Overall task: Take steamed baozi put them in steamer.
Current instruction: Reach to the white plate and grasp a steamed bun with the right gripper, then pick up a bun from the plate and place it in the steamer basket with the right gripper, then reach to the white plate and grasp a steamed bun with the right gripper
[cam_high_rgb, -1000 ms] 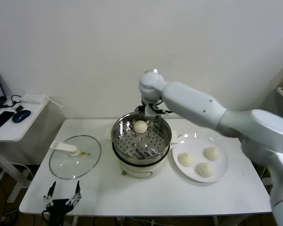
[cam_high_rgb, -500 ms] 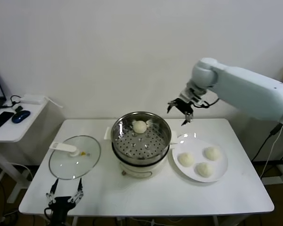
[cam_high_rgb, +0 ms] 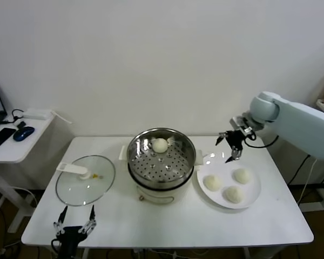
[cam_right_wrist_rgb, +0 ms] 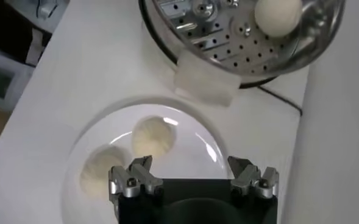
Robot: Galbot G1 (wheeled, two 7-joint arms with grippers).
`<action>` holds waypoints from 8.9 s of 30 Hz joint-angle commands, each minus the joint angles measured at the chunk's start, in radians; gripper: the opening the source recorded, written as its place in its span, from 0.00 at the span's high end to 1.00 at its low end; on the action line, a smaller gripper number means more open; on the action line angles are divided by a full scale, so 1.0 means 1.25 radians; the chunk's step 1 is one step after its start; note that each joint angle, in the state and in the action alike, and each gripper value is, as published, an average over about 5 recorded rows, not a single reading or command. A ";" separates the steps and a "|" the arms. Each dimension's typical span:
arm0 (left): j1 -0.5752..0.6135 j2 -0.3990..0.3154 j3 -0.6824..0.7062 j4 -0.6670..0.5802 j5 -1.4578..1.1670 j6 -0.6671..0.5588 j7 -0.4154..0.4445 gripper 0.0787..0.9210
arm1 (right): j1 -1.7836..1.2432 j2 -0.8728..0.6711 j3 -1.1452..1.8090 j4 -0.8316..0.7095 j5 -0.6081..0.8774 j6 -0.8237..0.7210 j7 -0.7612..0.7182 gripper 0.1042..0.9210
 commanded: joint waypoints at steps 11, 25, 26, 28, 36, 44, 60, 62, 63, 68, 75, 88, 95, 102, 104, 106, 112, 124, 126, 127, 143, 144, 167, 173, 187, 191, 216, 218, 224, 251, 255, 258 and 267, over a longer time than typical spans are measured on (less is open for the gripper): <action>0.001 0.003 -0.006 -0.001 -0.011 0.005 0.000 0.12 | -0.197 0.059 0.059 -0.081 -0.055 -0.058 0.021 0.12; -0.004 0.002 -0.008 0.002 -0.010 0.009 0.001 0.12 | -0.230 0.115 0.083 -0.157 -0.091 -0.036 0.020 0.12; -0.005 0.003 -0.008 0.002 -0.010 0.008 0.001 0.12 | -0.231 0.117 0.083 -0.159 -0.093 -0.034 0.020 0.12; -0.005 0.004 -0.008 0.004 -0.010 0.008 0.001 0.12 | -0.234 0.120 0.083 -0.165 -0.095 -0.032 0.021 0.12; -0.008 0.003 -0.006 0.006 -0.010 0.008 0.001 0.12 | -0.241 0.136 0.083 -0.183 -0.105 -0.022 0.025 0.12; -0.010 0.003 -0.008 0.007 -0.010 0.009 0.001 0.12 | -0.246 0.157 0.088 -0.201 -0.110 -0.021 0.023 0.12; -0.010 0.003 -0.008 0.010 -0.011 0.008 0.002 0.12 | -0.259 0.168 0.097 -0.209 -0.119 -0.021 0.016 0.18; -0.009 0.003 -0.008 0.010 -0.011 0.009 0.002 0.12 | -0.260 0.169 0.099 -0.211 -0.120 -0.021 0.017 0.21; -0.009 0.003 -0.008 0.010 -0.011 0.008 0.002 0.12 | -0.261 0.170 0.100 -0.212 -0.120 -0.020 0.017 0.22; -0.008 0.003 -0.008 0.010 -0.012 0.008 0.001 0.12 | -0.260 0.172 0.104 -0.215 -0.120 -0.019 0.017 0.29; -0.009 0.002 -0.009 0.008 -0.012 0.008 0.001 0.12 | -0.239 0.166 0.105 -0.208 -0.113 -0.017 0.017 0.31; -0.011 0.000 -0.007 0.002 -0.015 0.008 0.000 0.12 | -0.036 0.123 0.037 -0.162 -0.009 -0.025 0.002 0.31; -0.014 -0.001 -0.002 -0.003 -0.012 0.009 0.001 0.12 | 0.109 0.137 -0.030 -0.161 0.142 -0.043 0.002 0.31; -0.021 -0.001 -0.002 -0.009 -0.012 0.013 0.001 0.12 | 0.185 0.189 -0.074 -0.152 0.269 -0.083 0.023 0.31; -0.020 -0.002 -0.002 -0.011 -0.012 0.013 0.001 0.12 | 0.191 0.206 -0.083 -0.145 0.287 -0.094 0.028 0.31; -0.019 -0.002 -0.001 -0.014 -0.012 0.013 0.001 0.12 | 0.191 0.230 -0.090 -0.138 0.300 -0.104 0.035 0.31; -0.011 -0.001 -0.003 -0.021 -0.013 0.010 0.001 0.12 | 0.154 0.326 -0.090 -0.147 0.308 -0.125 0.057 0.31; 0.001 0.000 -0.011 -0.034 -0.013 0.011 0.001 0.12 | 0.045 0.510 -0.068 -0.253 0.284 -0.133 0.067 0.31; 0.001 0.000 -0.011 -0.032 -0.014 0.011 0.002 0.12 | 0.036 0.523 -0.070 -0.259 0.280 -0.134 0.067 0.31; 0.001 0.000 -0.011 -0.031 -0.014 0.010 0.002 0.12 | 0.031 0.529 -0.071 -0.262 0.278 -0.134 0.066 0.31; -0.005 -0.001 -0.010 -0.026 -0.014 0.013 -0.001 0.12 | -0.019 0.586 -0.058 -0.329 0.242 -0.118 0.057 0.32; -0.006 -0.001 -0.010 -0.025 -0.015 0.013 -0.001 0.12 | -0.019 0.586 -0.058 -0.328 0.241 -0.118 0.057 0.32; -0.004 -0.003 -0.008 -0.022 -0.014 0.010 -0.002 0.12 | -0.016 0.570 -0.067 -0.323 0.203 -0.103 0.032 0.22; -0.006 -0.004 -0.007 -0.022 -0.014 0.011 -0.002 0.12 | -0.014 0.565 -0.062 -0.318 0.210 -0.101 0.032 0.12; -0.009 -0.007 -0.003 -0.022 -0.012 0.012 -0.003 0.12 | 0.169 0.360 -0.139 -0.106 0.298 -0.090 -0.004 0.12; -0.017 -0.007 0.002 -0.023 -0.007 0.015 -0.002 0.12 | 0.226 0.233 -0.160 -0.024 0.284 -0.067 -0.018 0.12; -0.002 -0.009 0.000 -0.024 0.007 0.010 -0.005 0.12 | -0.131 -0.185 0.053 0.105 -0.098 0.015 -0.053 0.12; 0.004 -0.009 -0.001 -0.026 0.007 0.009 -0.006 0.12 | -0.173 -0.179 0.075 0.103 -0.107 0.008 -0.047 0.12; 0.014 -0.011 0.002 -0.024 0.006 0.003 -0.009 0.12 | -0.254 -0.152 0.111 0.086 -0.126 -0.002 -0.032 0.12; 0.014 -0.008 -0.003 -0.010 0.001 0.001 -0.011 0.12 | -0.314 -0.040 0.151 -0.037 -0.179 0.000 0.000 0.12; 0.015 -0.009 -0.003 -0.010 0.000 0.001 -0.011 0.12 | -0.317 -0.035 0.153 -0.039 -0.181 -0.001 0.001 0.12; 0.016 -0.009 -0.003 -0.010 0.000 0.000 -0.012 0.12 | -0.320 -0.032 0.156 -0.040 -0.183 -0.002 0.000 0.12; 0.015 -0.009 -0.003 -0.008 0.000 0.000 -0.012 0.12 | -0.320 -0.035 0.160 -0.043 -0.186 -0.002 -0.005 0.22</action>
